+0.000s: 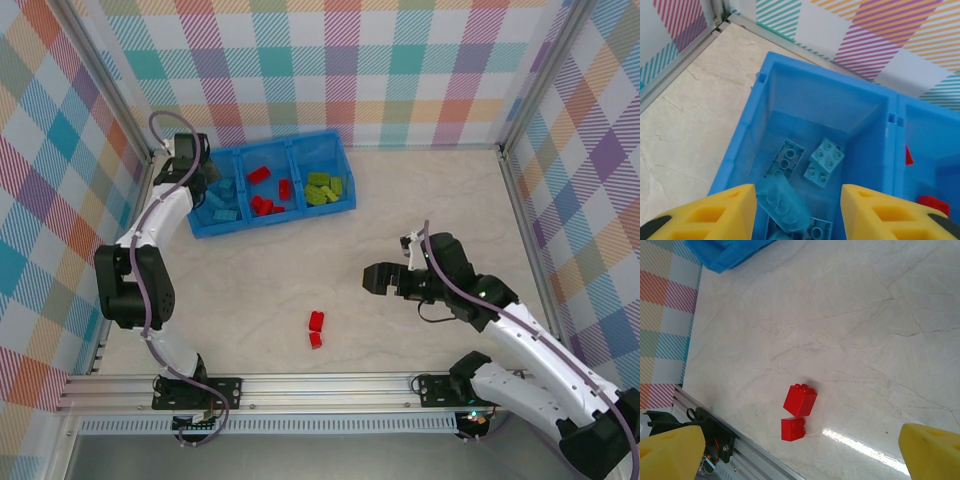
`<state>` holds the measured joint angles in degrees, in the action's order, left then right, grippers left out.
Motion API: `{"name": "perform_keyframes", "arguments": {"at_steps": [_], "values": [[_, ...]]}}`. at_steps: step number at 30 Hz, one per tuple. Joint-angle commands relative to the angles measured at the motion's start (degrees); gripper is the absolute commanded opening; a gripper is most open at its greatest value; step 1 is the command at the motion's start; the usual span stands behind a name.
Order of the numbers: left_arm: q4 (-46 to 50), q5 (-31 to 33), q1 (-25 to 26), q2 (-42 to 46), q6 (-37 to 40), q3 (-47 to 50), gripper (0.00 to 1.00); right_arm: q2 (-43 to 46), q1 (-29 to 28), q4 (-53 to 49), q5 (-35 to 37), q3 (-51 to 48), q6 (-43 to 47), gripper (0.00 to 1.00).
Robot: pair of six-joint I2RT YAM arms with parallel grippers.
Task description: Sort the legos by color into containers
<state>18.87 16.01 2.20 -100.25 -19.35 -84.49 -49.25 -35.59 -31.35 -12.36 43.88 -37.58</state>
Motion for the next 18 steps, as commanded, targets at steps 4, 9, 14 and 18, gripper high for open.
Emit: {"name": "perform_keyframes", "arguments": {"at_steps": [4, 9, 14, 18], "values": [[3.85, -9.38, 0.85, 12.45, -0.81, -0.05, 0.49, -6.66, -4.06, 0.34, 2.67, 3.62, -0.01, 1.0], [9.16, -19.64, 8.26, 23.7, 8.33, 3.2, 0.53, -16.78, -11.0, 1.84, 6.79, 5.72, 2.03, 1.0], [16.27, -25.59, 17.36, 34.2, 25.01, 7.83, 0.62, -28.11, -17.12, 3.35, 8.79, 9.23, 1.02, 1.0], [20.03, -34.76, 20.12, 45.46, 40.93, 15.67, 0.75, -35.63, -21.4, 2.22, 15.25, 12.45, -7.56, 0.98]]}}
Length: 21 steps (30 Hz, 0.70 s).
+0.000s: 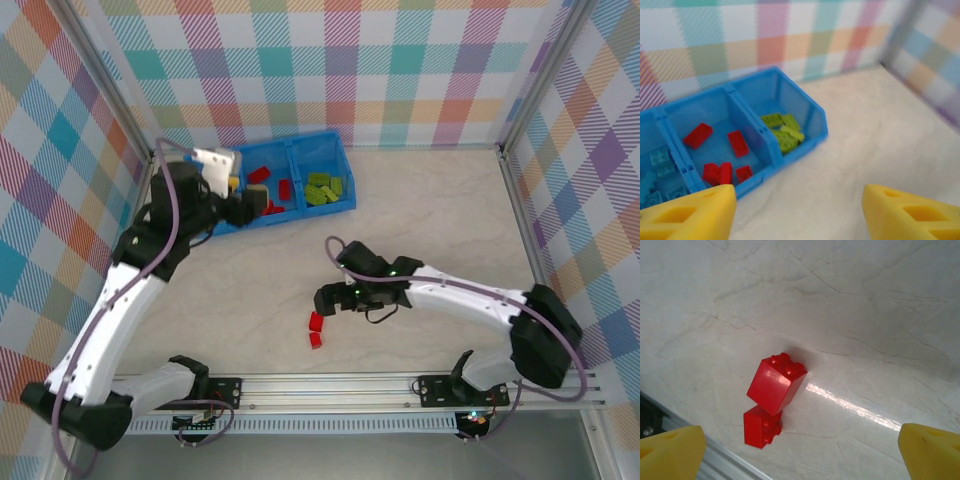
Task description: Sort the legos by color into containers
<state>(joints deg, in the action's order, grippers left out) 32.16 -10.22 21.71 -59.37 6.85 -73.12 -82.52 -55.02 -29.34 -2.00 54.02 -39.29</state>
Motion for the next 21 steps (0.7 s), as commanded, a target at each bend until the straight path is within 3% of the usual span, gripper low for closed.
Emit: {"name": "perform_keyframes", "arguments": {"at_steps": [1, 4, 7, 11, 15, 21], "values": [[7.95, -12.46, 0.63, 7.77, 20.86, 7.13, 0.79, -4.0, -2.63, 1.08, 5.11, 2.4, -7.74, 0.98], [14.06, -20.15, 0.7, 16.12, 39.76, 14.75, 0.86, -7.89, -3.83, 3.81, 4.13, 3.03, -10.85, 0.97], [19.78, -26.03, 0.74, 21.25, 51.05, 19.6, 0.94, -11.87, -4.87, 3.56, 3.81, 5.25, -12.26, 0.94], [27.07, -32.14, 0.79, 20.92, 56.46, 20.74, 0.97, -16.72, -5.79, 2.37, 2.57, 8.77, -13.14, 0.88], [33.8, -33.85, 1.05, 19.24, 63.18, 21.97, 0.98, -20.44, -6.53, -0.53, 2.81, 11.27, -13.63, 0.82], [31.85, -33.07, 1.31, 18.97, 63.29, 25.4, 1.0, -21.63, -6.59, -1.41, 4.51, 9.72, -14.59, 0.59]]}}
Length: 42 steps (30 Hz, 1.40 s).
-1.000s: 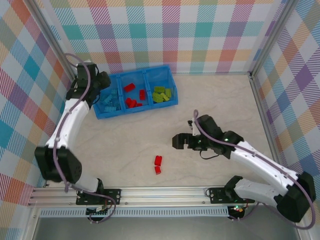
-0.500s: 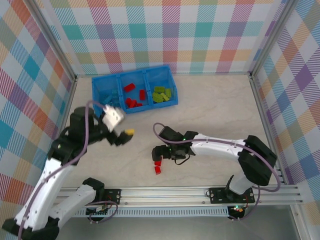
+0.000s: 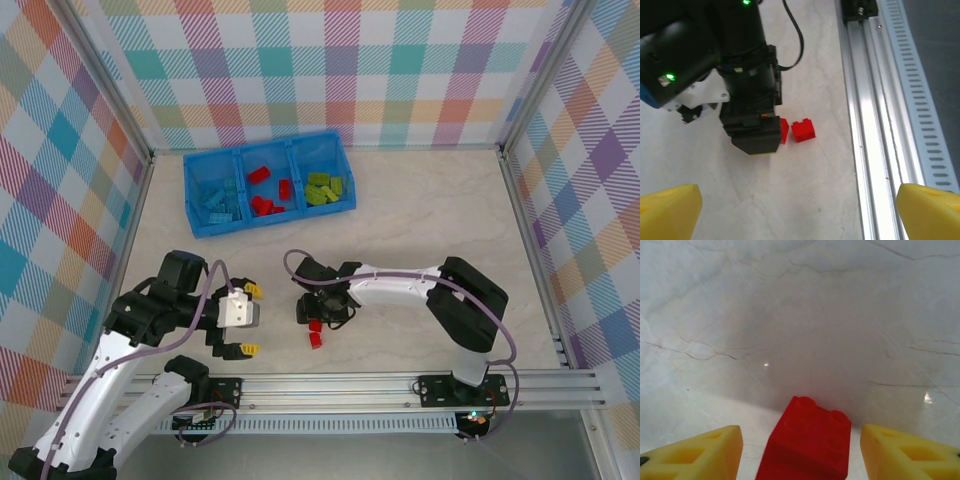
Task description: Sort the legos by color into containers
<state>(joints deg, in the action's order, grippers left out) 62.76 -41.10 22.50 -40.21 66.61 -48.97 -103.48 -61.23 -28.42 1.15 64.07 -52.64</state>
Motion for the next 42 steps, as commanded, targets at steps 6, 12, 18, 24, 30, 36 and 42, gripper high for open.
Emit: {"name": "perform_keyframes", "arguments": {"at_steps": [6, 12, 18, 24, 30, 36, 42], "values": [[-3.57, -2.75, 0.78, -1.72, 2.08, 3.67, 1.0, 2.33, -0.23, -3.07, 6.19, -1.94, -1.94, 0.26], [-12.41, -4.81, 0.79, -1.28, -1.42, 6.49, 1.0, 9.96, 5.15, 5.39, 8.07, -3.38, 6.17, 0.23], [-20.75, -5.43, 0.79, -0.79, -12.13, 7.53, 1.0, 9.44, 10.74, 16.2, 7.73, 6.61, 23.84, 0.23], [-30.13, 1.59, 0.75, 0.54, -37.75, 4.88, 1.0, -0.18, 14.77, 26.59, 6.24, 17.61, 29.92, 0.21], [-27.67, 14.2, 0.7, -0.31, -53.88, -0.14, 1.0, -13.32, 15.71, 32.12, 7.26, 29.05, 35.77, 0.26], [-25.46, 27.57, 0.68, 0.08, -56.1, -3.68, 1.0, -28.34, 15.73, 25.93, 11.17, 47.36, 41.44, 0.25], [-27.69, 31.73, 0.61, 1.14, -57.21, -3.7, 1.0, -36.08, 15.9, 17.44, 11.74, 60.41, 42.1, 0.55]]}}
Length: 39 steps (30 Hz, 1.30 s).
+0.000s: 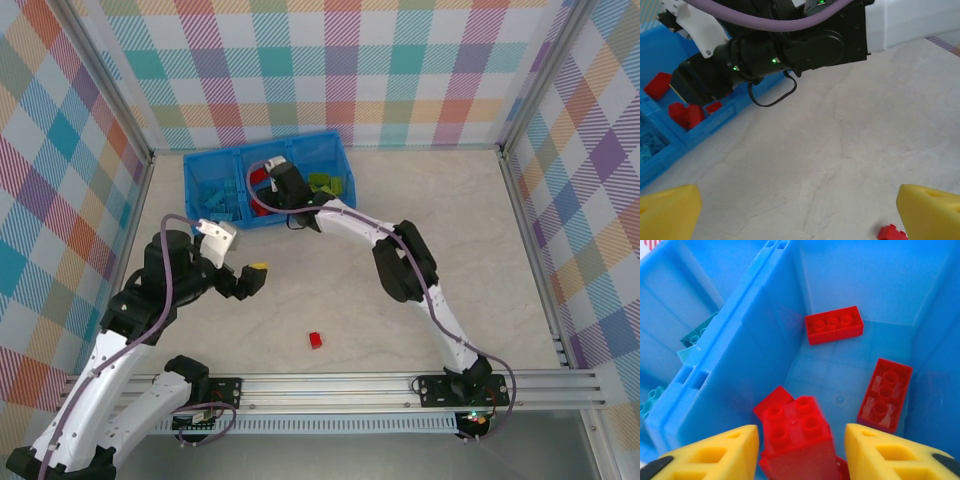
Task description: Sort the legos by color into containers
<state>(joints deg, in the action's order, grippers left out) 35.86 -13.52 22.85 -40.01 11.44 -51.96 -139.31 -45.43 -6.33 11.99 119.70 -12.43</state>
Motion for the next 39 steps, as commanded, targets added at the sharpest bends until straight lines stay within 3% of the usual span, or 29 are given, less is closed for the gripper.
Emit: {"name": "perform_keyframes", "arguments": {"at_steps": [1, 6, 12, 18, 22, 28, 33, 36, 39], "values": [[-1.34, 3.79, 0.26, 1.31, -1.92, 0.02, 1.0, 0.07, 0.08, -5.41, 0.53, 5.14, 1.89, 0.56], [-2.11, -3.46, 0.26, 2.21, 3.25, 3.07, 1.0, 8.82, 0.21, -3.17, -0.47, -4.82, 0.69, 0.56], [0.21, -14.04, 0.26, 3.48, 16.71, 5.38, 1.0, 30.11, 0.17, -3.51, -5.18, -28.9, -5.38, 0.56], [3.23, -23.48, 0.43, 3.86, 31.0, 8.91, 1.0, 49.37, -0.35, -11.52, -14.49, -49.97, -15.63, 0.55], [4.62, -26.03, 0.77, 2.51, 36.97, 10.26, 1.0, 56.14, -4.9, -20.15, -15.14, -58.04, -22.83, 0.6], [6.2, -24.97, 2.86, 1.34, 41.76, 12.41, 1.0, 51.68, -15.28, -28.37, -15.34, -58.23, -34.52, 0.7], [8.43, -21.97, 5.2, 2.93, 45.77, 14.44, 1.0, 41.44, -21.14, -33.21, -13.65, -52.77, -36.09, 0.81], [8.7, -20.94, 5.76, 4.05, 46.55, 15.2, 1.0, 37.56, -22.59, -33.82, -12.35, -51.85, -35.92, 0.79], [9.05, -20.7, 5.8, 4.5, 47.17, 15.57, 1.0, 35.47, -22.86, -32.13, -11.75, -52.33, -35.57, 0.63]]}}
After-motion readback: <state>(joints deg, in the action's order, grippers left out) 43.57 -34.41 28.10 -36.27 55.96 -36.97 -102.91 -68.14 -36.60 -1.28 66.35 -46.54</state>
